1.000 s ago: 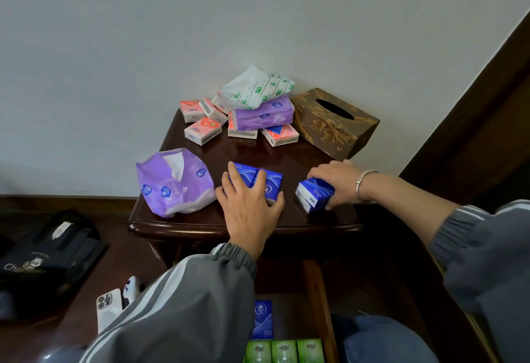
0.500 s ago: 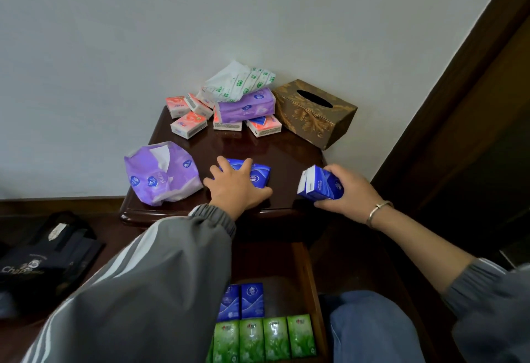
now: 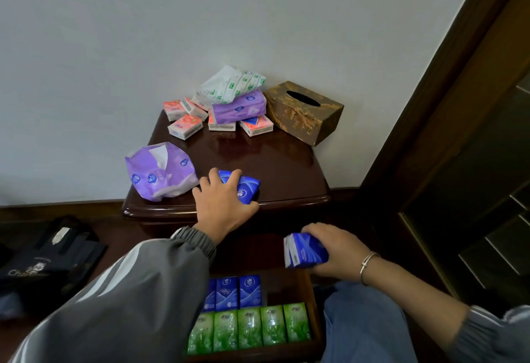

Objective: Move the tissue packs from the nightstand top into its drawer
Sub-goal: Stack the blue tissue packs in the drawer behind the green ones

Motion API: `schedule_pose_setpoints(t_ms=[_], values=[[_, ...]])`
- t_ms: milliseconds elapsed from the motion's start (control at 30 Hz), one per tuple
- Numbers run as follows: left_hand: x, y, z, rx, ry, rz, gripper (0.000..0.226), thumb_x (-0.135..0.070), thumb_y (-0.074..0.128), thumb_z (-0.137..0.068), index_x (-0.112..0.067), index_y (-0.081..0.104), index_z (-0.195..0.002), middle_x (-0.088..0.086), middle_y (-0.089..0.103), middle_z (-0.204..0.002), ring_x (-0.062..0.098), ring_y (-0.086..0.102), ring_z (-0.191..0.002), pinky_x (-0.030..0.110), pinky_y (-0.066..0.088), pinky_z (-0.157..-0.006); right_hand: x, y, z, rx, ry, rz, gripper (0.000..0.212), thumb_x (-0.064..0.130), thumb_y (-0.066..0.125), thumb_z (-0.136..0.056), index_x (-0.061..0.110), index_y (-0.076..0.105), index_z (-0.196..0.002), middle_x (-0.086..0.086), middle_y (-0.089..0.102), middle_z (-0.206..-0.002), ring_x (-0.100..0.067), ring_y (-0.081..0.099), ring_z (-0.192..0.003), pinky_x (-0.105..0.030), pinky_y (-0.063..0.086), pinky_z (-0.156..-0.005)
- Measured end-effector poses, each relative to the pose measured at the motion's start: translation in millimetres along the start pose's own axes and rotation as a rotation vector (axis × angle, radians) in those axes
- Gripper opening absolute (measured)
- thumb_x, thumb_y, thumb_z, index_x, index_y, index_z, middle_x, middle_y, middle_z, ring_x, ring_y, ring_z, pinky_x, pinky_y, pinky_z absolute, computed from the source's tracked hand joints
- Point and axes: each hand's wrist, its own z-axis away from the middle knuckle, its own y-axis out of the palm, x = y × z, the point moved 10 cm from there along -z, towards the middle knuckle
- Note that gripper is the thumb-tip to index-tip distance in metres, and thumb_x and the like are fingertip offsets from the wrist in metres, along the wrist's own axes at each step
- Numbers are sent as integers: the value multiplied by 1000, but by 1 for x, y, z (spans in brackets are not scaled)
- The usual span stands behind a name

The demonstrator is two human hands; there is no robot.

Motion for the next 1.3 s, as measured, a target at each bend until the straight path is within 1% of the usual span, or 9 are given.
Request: schedule_pose_setpoints(t_ms=[200,433,533,633,767,933,1033,1133,1300], values=[[22,-22,20,44,-137,415,72,-61,52,-56,-40,45,-124,8,43,-129,33,44,-116,45,36,-101,2,52,-24,161,-12,263,68,52,67,-69,29,39,-127,3,52,-121,-19,53,-107,-33,40,-88],[43,-23,83,298,-91,1034,59,-50,57,-56,-39,51,-114,0,57,-119,16,52,-110,31,41,-97,23,129,-54,344,-271,690,58,23,67,-73,20,42,-126,-6,50,-120,-29,48,-110,-39,36,-90],[68,4,118,398,-186,1069,57,-52,58,-55,-47,51,-112,-2,57,-116,10,56,-101,23,41,-83,36,157,-64,374,-431,868,30,32,77,-60,29,66,-88,7,65,-82,-15,62,-77,-25,47,-74],[91,39,147,491,-347,1162,57,-51,60,-56,-48,50,-112,-3,59,-114,10,60,-89,25,44,-77,40,176,-78,319,-471,935,25,46,81,-48,33,67,-63,14,62,-60,-6,60,-58,-18,49,-64],[111,73,163,543,-463,1175,56,-47,61,-59,-40,51,-114,-7,57,-94,-1,51,-64,24,39,-62,31,218,-83,490,-539,823,29,23,44,-93,18,53,-120,-9,56,-122,-28,51,-114,-39,34,-100],[121,93,157,546,-505,1191,45,-44,61,-63,-45,53,-108,-12,56,-82,-8,51,-56,23,39,-59,12,231,-77,534,-515,712,40,16,33,-97,14,36,-136,-12,35,-145,-28,34,-132,-41,29,-102],[124,106,156,561,-526,1219,51,-50,60,-57,-47,54,-108,-13,54,-78,-7,50,-54,25,38,-58,-7,229,-79,569,-331,609,61,9,41,-92,20,18,-148,-6,12,-158,-28,16,-143,-43,24,-108],[126,109,156,562,-532,1233,51,-51,61,-57,-48,54,-107,-12,52,-77,-6,50,-54,24,38,-57,-24,213,-85,496,23,297,82,-4,49,-83,22,10,-150,-8,5,-159,-34,25,-140,-39,32,-111],[125,113,157,575,-531,1234,49,-46,61,-64,-44,52,-113,-10,52,-82,-8,50,-54,23,39,-58,-53,215,-72,415,569,-173,64,8,49,-87,10,23,-145,-20,44,-139,-32,50,-121,-30,43,-90]])
